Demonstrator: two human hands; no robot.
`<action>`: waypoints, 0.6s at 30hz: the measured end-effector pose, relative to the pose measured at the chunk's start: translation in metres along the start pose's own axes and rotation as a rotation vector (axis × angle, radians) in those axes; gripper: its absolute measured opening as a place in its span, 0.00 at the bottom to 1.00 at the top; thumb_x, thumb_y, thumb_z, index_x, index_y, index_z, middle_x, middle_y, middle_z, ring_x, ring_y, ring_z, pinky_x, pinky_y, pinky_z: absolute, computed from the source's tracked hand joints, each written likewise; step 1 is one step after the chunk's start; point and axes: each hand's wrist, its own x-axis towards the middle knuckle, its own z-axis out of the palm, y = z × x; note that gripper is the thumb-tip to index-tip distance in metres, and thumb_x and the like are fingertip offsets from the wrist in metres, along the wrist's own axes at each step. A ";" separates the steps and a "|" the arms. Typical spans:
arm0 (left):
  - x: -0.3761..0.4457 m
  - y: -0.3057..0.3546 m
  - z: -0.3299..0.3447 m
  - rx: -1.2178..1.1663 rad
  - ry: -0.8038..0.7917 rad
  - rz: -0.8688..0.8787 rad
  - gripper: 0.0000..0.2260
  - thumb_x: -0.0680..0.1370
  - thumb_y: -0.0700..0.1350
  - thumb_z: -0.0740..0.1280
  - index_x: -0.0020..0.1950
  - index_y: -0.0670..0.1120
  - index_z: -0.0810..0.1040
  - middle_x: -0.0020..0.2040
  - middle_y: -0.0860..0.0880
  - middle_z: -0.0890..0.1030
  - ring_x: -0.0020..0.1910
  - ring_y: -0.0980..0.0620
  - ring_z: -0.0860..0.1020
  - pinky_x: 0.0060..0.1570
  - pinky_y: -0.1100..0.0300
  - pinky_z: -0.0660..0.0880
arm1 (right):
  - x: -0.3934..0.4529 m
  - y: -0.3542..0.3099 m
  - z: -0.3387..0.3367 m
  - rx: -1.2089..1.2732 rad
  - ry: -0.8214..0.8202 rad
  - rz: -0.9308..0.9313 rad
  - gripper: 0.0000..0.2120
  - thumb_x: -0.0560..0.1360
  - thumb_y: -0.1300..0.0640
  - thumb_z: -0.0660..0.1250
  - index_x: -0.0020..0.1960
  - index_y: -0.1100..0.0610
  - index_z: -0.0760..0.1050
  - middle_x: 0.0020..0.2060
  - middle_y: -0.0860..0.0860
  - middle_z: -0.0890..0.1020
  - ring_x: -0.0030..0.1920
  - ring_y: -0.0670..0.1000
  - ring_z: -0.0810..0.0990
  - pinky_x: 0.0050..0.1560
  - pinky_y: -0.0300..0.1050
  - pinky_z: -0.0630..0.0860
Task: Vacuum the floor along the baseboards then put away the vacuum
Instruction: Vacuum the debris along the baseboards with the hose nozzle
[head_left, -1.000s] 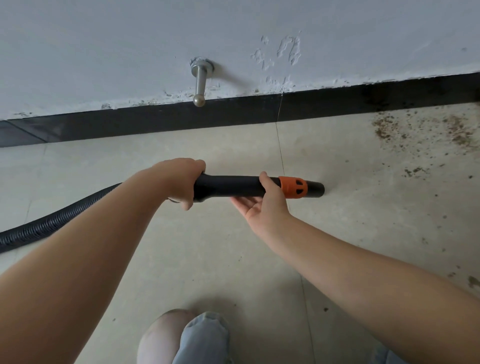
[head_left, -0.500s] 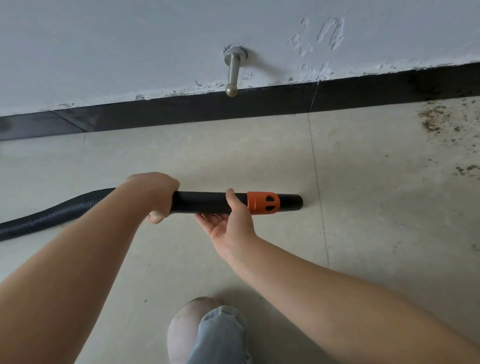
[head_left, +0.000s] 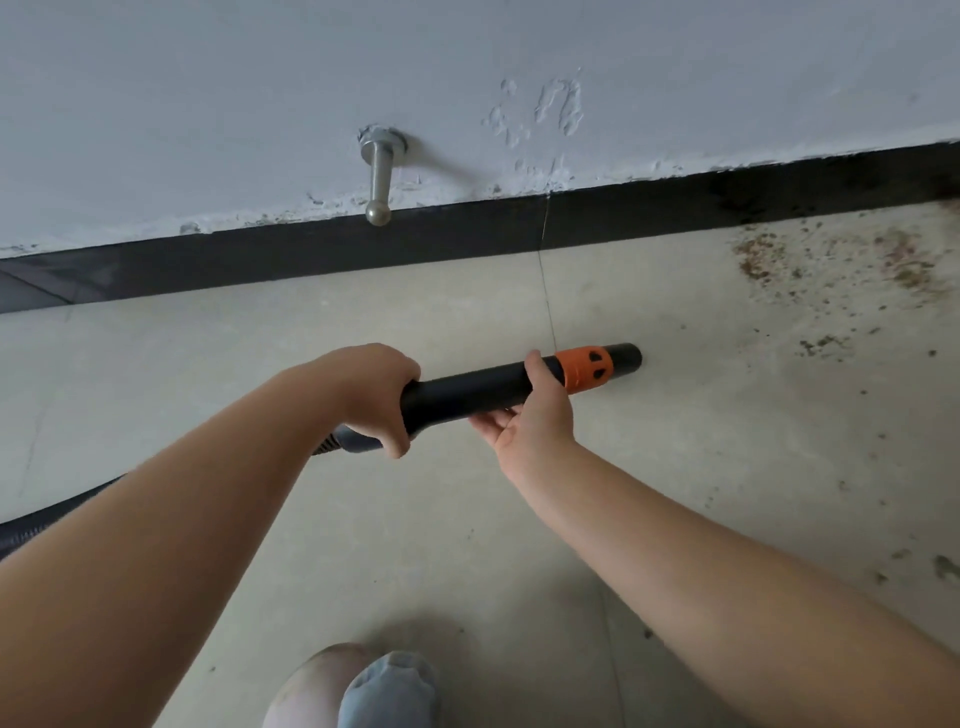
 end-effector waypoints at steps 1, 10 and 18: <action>0.002 0.004 0.000 -0.065 0.039 0.020 0.14 0.65 0.47 0.73 0.47 0.50 0.72 0.40 0.52 0.77 0.42 0.52 0.76 0.38 0.60 0.71 | 0.002 -0.009 0.000 0.016 0.021 -0.020 0.15 0.77 0.53 0.65 0.57 0.59 0.64 0.44 0.57 0.76 0.50 0.59 0.77 0.52 0.56 0.76; 0.037 0.060 0.001 -0.252 0.204 0.232 0.19 0.67 0.47 0.73 0.50 0.52 0.66 0.41 0.57 0.72 0.43 0.54 0.73 0.39 0.62 0.69 | 0.015 -0.087 -0.019 0.017 0.212 -0.173 0.23 0.77 0.50 0.64 0.68 0.58 0.64 0.49 0.56 0.73 0.59 0.60 0.74 0.60 0.58 0.74; 0.055 0.094 -0.007 -0.256 0.154 0.360 0.18 0.66 0.47 0.72 0.48 0.52 0.66 0.39 0.56 0.72 0.36 0.58 0.72 0.32 0.66 0.68 | 0.011 -0.122 -0.047 -0.080 0.250 -0.158 0.23 0.79 0.51 0.62 0.68 0.61 0.62 0.56 0.59 0.74 0.60 0.63 0.75 0.50 0.57 0.75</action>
